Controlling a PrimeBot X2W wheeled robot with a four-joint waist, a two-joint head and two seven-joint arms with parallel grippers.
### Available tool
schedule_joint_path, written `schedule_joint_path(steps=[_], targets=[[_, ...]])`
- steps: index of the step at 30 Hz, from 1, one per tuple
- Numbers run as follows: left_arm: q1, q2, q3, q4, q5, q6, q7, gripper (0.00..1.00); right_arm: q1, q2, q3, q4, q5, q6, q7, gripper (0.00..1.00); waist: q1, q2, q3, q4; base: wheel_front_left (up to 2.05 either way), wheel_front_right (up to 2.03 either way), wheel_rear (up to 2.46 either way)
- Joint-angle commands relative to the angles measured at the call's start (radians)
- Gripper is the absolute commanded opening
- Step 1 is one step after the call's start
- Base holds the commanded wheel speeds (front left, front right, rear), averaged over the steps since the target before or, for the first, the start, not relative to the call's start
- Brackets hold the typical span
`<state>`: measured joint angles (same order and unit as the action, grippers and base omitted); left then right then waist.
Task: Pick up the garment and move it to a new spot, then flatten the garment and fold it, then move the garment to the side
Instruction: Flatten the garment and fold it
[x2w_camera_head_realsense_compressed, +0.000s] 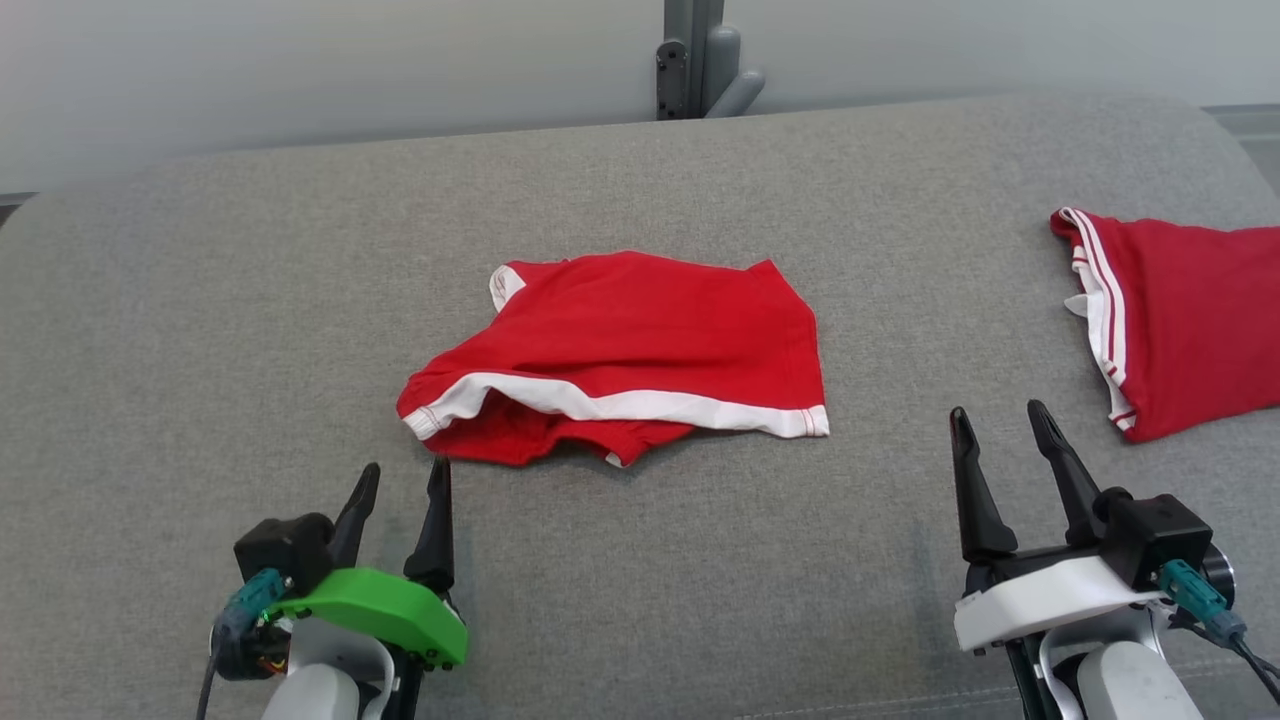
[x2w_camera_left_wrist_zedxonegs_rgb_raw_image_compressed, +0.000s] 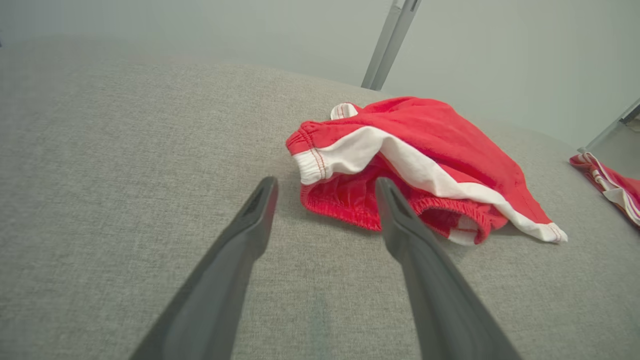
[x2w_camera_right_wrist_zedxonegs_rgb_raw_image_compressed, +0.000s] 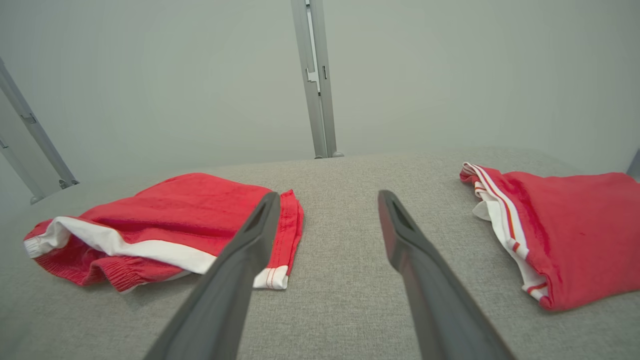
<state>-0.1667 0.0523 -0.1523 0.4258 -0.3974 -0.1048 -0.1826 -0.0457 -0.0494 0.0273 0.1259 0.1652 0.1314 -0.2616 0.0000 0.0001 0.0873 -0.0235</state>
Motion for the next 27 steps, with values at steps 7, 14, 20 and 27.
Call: schedule_joint_path(steps=[7, 14, 20, 27], targets=[[-0.121, 0.006, 0.035, 0.131, -0.098, -0.014, -0.005, 1.00, -0.042, -0.002, -0.002, 0.007, -0.004, -0.002, -0.004, 1.00, 0.0000, -0.0001, 0.095, -0.075, 0.00, 0.00, 0.00], [-0.183, 0.009, 0.046, 0.200, -0.181, -0.024, -0.023, 1.00, -0.051, -0.002, -0.002, 0.010, -0.008, -0.001, -0.004, 1.00, 0.0000, -0.0001, 0.106, -0.090, 0.00, 0.00, 0.00], [-0.197, 0.014, 0.010, 0.198, -0.232, -0.026, -0.040, 1.00, -0.049, -0.002, -0.002, 0.013, -0.009, -0.001, -0.004, 1.00, 0.0000, -0.0001, 0.100, -0.091, 0.00, 0.00, 0.00], [-0.185, 0.027, -0.033, 0.162, -0.301, -0.027, -0.053, 0.64, -0.041, -0.002, 0.001, 0.017, -0.009, -0.001, -0.004, 1.00, 0.0000, -0.0001, 0.092, -0.088, 0.00, 0.00, 0.00]])
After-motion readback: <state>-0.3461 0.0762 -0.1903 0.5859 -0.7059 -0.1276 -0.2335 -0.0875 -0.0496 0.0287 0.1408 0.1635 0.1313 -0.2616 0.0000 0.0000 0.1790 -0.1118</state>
